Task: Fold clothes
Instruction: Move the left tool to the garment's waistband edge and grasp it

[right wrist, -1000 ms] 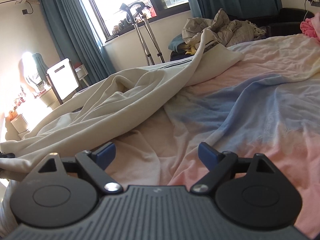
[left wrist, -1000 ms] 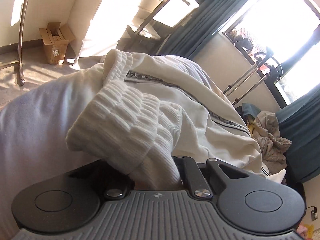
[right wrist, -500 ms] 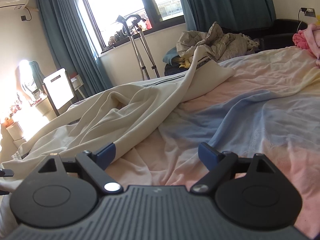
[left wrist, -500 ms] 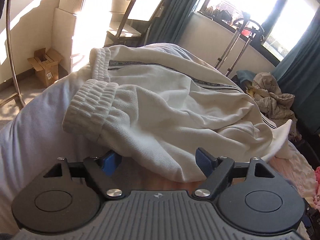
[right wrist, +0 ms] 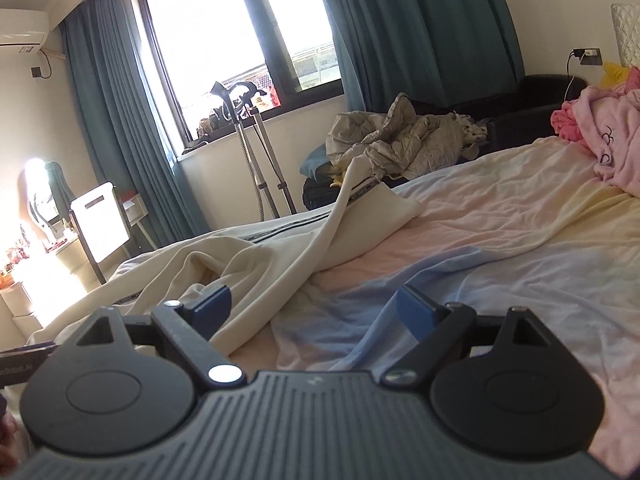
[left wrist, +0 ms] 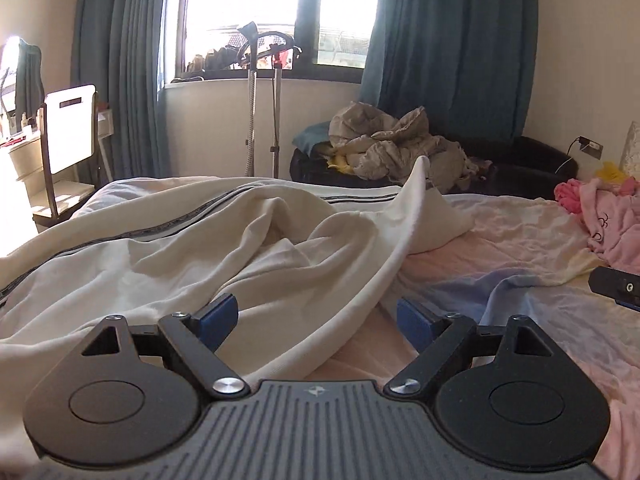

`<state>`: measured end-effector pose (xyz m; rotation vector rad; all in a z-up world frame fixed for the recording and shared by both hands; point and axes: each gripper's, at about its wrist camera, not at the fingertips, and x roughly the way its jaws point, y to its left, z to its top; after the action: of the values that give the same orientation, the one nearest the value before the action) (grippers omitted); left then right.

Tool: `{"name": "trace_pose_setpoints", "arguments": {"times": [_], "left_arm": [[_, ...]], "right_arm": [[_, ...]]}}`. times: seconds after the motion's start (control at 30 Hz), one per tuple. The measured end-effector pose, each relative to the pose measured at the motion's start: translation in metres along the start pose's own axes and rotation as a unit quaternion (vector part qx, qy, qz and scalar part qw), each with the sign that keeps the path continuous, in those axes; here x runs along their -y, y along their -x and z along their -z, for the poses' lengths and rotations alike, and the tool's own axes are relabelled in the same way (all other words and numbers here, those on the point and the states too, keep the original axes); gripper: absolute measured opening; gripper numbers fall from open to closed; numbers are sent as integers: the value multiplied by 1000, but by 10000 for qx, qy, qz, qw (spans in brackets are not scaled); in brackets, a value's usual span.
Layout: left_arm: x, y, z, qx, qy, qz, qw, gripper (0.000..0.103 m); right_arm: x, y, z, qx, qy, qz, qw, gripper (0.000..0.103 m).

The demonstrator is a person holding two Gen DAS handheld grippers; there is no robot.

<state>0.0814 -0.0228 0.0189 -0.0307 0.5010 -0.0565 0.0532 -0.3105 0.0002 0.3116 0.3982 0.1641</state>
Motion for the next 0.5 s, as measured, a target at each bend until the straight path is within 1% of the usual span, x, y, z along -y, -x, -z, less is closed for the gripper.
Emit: {"name": "trace_pose_setpoints", "arguments": {"times": [0.17,0.3,0.37,0.47,0.5], "left_arm": [[44,-109,-25,46,-586,40,9983,89],[82,-189,-41,63,-1178,-218,9928,89],[95,-216,-44,100,-1330,-235,9908,89],[118,-259,-42,235,-1754,-472,9831,89],[126,-276,-41,221,-1887,-564,9802,89]], "right_arm": [[18,-13,4,-124,-50,144,9998,90],[35,-32,13,-363,-328,144,9987,90],[44,-42,17,-444,-501,162,9976,90],[55,-57,22,-561,-764,217,9953,90],[59,-63,24,-609,-831,220,9944,90]]}}
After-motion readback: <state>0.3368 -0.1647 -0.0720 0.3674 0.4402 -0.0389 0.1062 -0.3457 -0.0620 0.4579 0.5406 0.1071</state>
